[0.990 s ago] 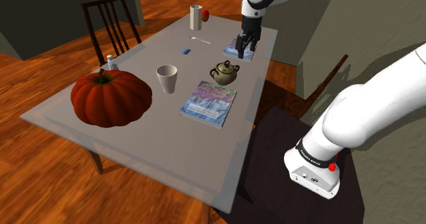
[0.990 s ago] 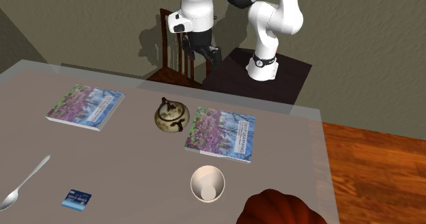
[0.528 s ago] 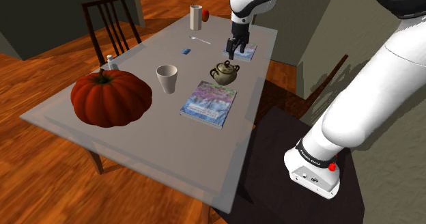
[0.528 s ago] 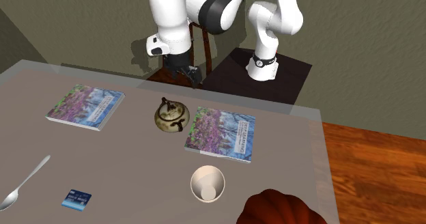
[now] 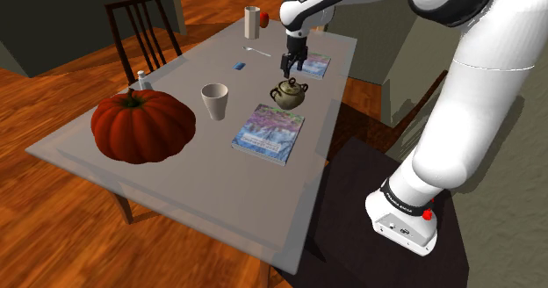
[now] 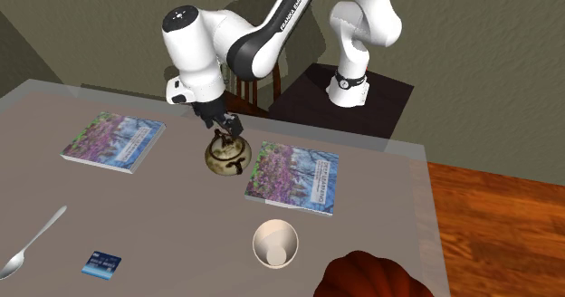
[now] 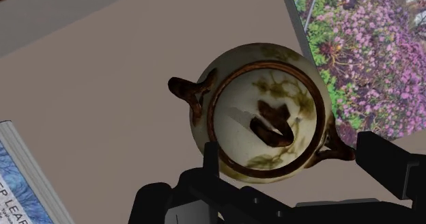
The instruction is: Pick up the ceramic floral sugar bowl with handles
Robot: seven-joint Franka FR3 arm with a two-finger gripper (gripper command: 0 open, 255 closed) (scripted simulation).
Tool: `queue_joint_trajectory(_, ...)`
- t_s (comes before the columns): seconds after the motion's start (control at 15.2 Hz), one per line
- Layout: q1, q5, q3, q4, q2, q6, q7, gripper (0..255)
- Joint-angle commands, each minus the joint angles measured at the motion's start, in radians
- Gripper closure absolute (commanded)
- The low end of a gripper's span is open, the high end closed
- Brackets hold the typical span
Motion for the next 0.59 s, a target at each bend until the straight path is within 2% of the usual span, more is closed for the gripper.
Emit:
queue_joint_trajectory(0.0, -0.001, 0.005, 0.002, -0.001, 0.019, 0.02, -0.003, 0)
queue_joint_trajectory(0.46, -0.004, 0.015, 0.005, -0.026, 0.058, 0.084, -0.009, 0)
queue_joint_trajectory(0.53, -0.005, 0.015, 0.005, -0.026, 0.059, 0.085, -0.01, 255)
